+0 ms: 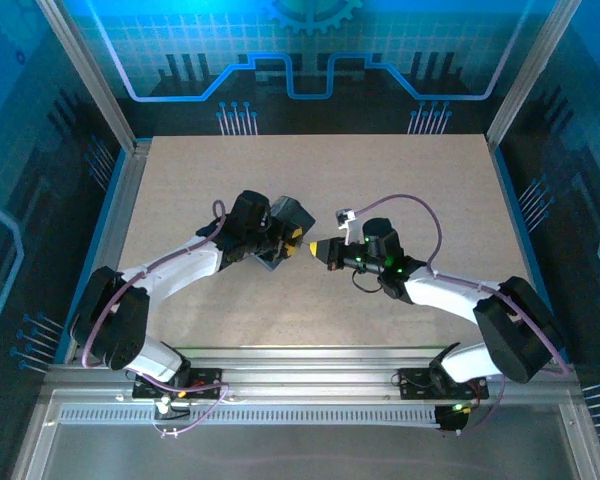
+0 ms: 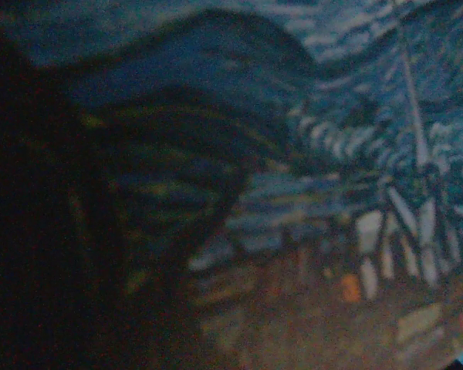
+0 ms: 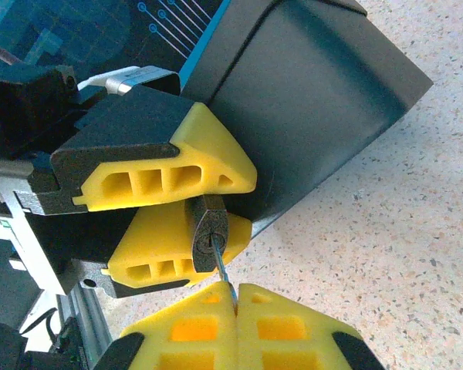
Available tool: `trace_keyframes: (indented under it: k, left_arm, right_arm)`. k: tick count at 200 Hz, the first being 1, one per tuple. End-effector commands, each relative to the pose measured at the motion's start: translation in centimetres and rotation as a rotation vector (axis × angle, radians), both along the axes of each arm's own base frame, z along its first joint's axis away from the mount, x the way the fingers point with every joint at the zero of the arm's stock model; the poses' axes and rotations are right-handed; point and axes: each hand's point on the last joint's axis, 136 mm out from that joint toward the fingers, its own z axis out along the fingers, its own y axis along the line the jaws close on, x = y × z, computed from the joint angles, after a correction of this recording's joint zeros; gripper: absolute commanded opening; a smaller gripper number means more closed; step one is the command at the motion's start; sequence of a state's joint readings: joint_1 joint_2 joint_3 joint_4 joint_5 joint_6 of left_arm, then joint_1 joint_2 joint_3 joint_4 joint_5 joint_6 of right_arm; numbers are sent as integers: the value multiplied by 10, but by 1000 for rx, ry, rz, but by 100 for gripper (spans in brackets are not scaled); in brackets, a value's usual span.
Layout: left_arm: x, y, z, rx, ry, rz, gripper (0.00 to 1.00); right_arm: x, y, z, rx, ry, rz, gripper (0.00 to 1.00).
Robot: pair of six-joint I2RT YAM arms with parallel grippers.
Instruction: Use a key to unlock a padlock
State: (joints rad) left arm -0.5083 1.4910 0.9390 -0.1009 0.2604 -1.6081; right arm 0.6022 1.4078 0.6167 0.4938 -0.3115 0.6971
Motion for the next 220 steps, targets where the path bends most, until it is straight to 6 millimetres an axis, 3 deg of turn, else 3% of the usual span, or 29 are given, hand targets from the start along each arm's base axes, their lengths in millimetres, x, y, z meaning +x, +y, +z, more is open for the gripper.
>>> trace_keyframes:
  k: [1, 93, 145, 220]
  left_arm:
    - [-2, -16, 36, -54, -104, -88, 1]
    - [-3, -9, 30, -2, -117, -96, 0]
    - [-2, -4, 33, 9, -144, -96, 0]
    - [-7, -2, 30, 62, -138, -148, 0]
  right_arm:
    - [0, 19, 30, 94, -38, 57, 0]
    - [-1, 31, 42, 172, 47, 100, 0]
    - [3, 39, 36, 226, 175, 121, 0]
    - [6, 38, 43, 245, 173, 114, 0]
